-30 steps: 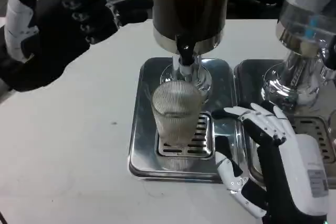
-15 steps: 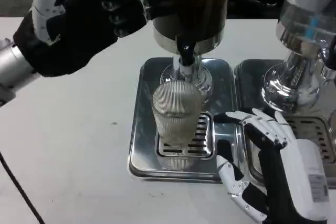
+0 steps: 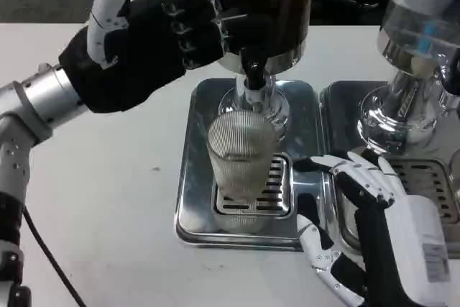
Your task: Grasp the cup under the faucet to collect the drink, then remove the cup.
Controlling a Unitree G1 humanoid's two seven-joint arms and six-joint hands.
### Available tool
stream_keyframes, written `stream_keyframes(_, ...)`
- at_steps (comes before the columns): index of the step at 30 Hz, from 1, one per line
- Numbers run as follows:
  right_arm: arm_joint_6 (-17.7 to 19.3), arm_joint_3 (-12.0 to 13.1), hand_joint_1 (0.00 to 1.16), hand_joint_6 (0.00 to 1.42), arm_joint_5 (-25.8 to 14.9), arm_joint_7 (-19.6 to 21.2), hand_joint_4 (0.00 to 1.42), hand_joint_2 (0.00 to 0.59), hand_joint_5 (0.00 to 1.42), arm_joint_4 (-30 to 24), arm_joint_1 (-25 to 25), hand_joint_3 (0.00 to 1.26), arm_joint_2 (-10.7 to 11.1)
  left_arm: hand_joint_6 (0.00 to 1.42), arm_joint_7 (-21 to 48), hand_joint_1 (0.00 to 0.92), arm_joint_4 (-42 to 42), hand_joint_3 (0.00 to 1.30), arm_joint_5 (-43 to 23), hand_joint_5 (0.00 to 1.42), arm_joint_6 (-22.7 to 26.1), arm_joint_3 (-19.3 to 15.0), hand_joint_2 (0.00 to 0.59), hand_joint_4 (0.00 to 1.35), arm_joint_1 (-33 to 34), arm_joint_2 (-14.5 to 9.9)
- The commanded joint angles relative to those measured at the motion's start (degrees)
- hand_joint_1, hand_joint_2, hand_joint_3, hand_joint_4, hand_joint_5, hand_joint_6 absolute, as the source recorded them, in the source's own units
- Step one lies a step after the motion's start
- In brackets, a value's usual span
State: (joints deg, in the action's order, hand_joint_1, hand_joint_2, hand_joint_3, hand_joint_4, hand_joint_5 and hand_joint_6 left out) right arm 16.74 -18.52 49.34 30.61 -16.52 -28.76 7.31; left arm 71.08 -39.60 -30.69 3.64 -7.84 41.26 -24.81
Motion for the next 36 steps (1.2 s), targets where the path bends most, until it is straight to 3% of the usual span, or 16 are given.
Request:
stream_keyframes(1, -0.18, 0.24, 0.43, 0.11, -0.47, 0.34, 0.37, 0.501, 0.25, -0.9, -0.41, 0.47, -0.25, 0.13, 1.15, 0.0, -0.54, 0.11, 2.11, 0.17, -1.48, 0.21, 0.118, 0.07, 0.93, 0.35)
stream_keyframes(15, -0.25, -0.32, 0.43, 0.11, -0.42, 0.4, 0.37, 0.499, 0.26, -0.74, -1.03, 0.47, -0.73, 0.1, -0.29, 0.0, -1.42, 0.09, 5.75, 0.15, -5.22, 0.78, 0.117, 0.03, -0.05, 2.34)
stream_keyframes(29, -0.54, -0.75, 0.43, 0.11, -0.2, 0.7, 0.38, 0.5, 0.27, -0.27, -1.06, 0.49, -1.3, 0.12, 0.1, 0.0, 0.89, 0.1, 2.59, 0.16, -2.6, -3.53, 0.109, 0.06, 1.52, 2.45)
stream_keyframes(36, -0.6, -0.61, 0.42, 0.11, -0.27, 0.71, 0.38, 0.502, 0.28, -0.15, -1.05, 0.49, -1.45, 0.11, 0.33, 0.0, 2.26, 0.11, 2.3, 0.15, -1.95, -3.63, 0.107, 0.05, 1.49, 3.37)
